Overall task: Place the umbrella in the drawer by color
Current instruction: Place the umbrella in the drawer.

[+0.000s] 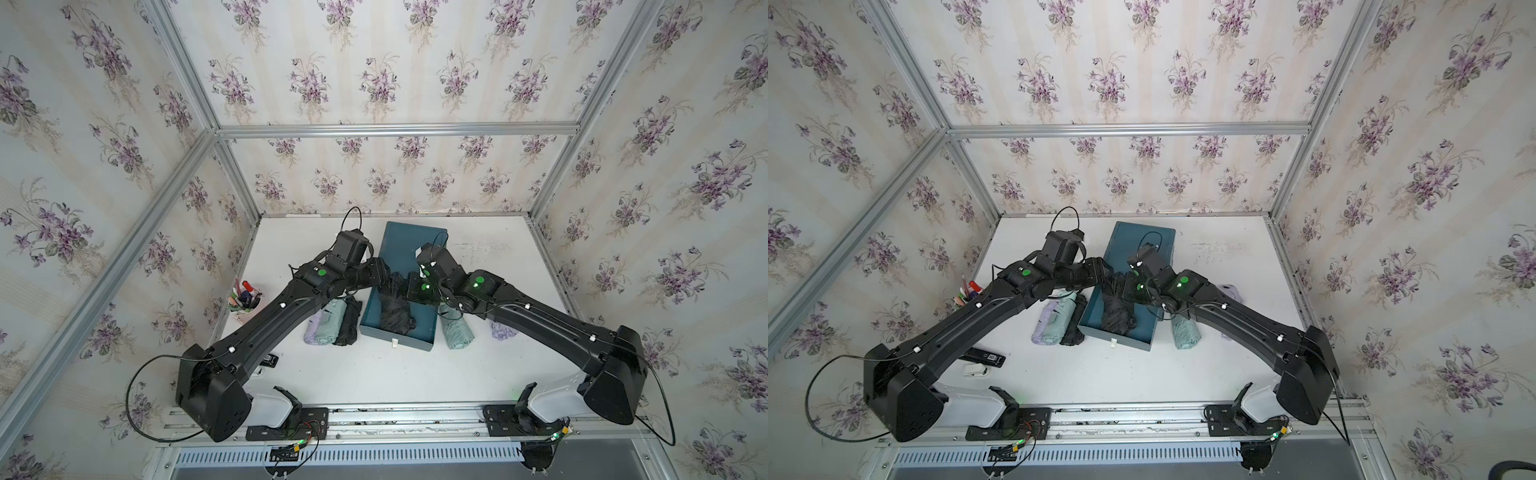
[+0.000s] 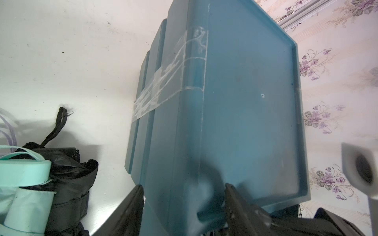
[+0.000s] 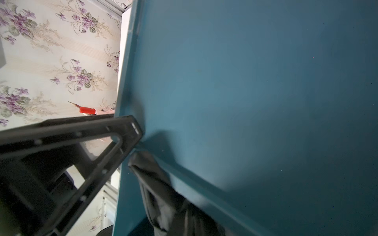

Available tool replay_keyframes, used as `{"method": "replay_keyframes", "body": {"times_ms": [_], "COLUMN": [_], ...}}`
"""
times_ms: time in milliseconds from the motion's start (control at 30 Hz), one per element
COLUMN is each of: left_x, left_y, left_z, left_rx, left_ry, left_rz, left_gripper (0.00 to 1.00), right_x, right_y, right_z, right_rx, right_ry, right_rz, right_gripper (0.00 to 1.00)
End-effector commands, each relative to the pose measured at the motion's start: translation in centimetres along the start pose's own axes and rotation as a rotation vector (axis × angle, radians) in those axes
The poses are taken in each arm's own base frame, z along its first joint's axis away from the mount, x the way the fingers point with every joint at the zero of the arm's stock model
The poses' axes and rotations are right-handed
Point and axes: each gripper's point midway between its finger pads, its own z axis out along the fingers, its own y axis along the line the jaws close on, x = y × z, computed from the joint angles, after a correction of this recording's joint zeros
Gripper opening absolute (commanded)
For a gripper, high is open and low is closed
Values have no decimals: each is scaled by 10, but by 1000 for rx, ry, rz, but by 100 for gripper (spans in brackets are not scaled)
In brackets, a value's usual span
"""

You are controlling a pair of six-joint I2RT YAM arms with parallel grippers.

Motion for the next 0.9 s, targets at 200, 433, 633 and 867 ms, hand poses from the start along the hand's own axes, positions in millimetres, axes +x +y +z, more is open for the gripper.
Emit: {"method": "replay_keyframes", "body": {"times_ms": [200, 433, 633, 867], "left_x": [1, 3, 8, 3], "left_y": [3, 4, 8, 5], "left_z": [3, 3, 6, -1], "left_rx": [-24, -27, -32, -32], "left_ry": [14, 23, 37, 17], "left_rz": [-19, -25, -28, -22], "left_gripper": [60, 58, 56, 56], "right_x": [44, 16, 17, -4], "right_y": [-57, -52, -53, -18], "right_z": [14, 19, 22, -29], "right_rx": [220, 165, 148, 99], "right_ry": [31, 40, 79, -92], "right_rz": [-21, 53, 64, -37], "right_gripper": [0, 0, 20, 54]}}
